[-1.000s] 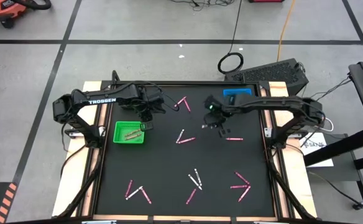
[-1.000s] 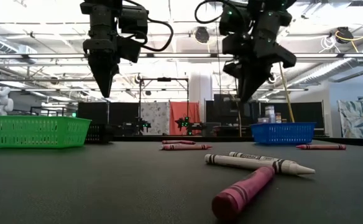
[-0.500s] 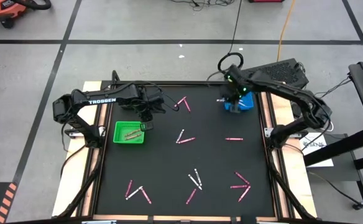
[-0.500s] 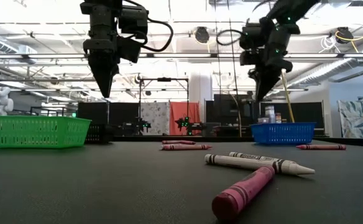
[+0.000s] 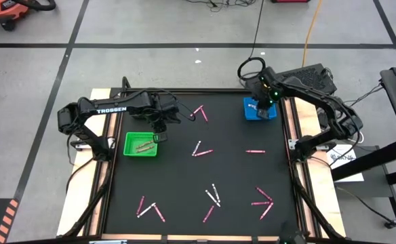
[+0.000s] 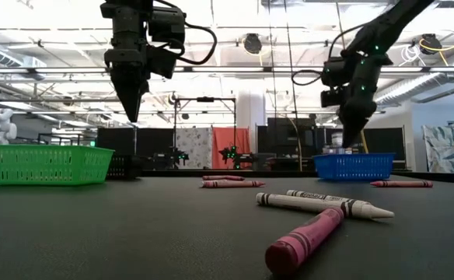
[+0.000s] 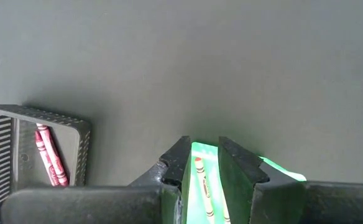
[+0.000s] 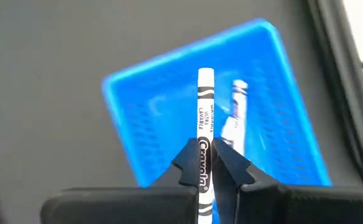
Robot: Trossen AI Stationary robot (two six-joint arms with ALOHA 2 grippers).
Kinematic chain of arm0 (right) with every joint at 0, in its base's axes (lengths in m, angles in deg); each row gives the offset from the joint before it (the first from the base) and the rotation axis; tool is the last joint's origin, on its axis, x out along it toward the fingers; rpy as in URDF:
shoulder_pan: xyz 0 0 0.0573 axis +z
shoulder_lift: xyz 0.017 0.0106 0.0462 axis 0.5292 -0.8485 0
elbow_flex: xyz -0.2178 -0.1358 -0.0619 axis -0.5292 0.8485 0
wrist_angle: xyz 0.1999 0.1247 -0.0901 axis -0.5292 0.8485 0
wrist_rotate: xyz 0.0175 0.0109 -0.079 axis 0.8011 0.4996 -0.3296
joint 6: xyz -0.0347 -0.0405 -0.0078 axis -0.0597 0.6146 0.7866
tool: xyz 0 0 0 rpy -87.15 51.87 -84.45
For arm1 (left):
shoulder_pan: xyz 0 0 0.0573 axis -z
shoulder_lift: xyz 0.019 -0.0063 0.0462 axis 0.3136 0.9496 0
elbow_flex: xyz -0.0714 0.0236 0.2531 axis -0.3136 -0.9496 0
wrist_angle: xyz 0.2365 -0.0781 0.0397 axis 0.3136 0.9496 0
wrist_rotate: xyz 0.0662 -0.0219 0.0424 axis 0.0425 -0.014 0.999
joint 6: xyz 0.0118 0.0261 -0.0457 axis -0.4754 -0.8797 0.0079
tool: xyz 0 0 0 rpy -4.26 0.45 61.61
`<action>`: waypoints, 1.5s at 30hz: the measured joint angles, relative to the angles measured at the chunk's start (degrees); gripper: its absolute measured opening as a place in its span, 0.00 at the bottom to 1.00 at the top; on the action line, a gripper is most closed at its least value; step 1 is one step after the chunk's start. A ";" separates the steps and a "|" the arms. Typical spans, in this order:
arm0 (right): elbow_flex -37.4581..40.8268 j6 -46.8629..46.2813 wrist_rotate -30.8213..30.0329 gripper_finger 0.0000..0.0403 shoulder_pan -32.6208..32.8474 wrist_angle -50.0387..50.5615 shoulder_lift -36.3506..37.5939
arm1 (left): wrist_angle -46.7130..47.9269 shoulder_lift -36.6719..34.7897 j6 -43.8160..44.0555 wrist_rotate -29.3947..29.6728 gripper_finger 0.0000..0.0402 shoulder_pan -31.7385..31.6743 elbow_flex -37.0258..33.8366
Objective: Sort crayons
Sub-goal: Put the white crayon into the blue bin, then put the red crayon into the black bin
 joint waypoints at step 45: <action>0.77 -10.52 -9.91 0.33 2.47 -1.02 2.59 | -0.92 0.02 16.00 -0.18 0.18 17.04 0.00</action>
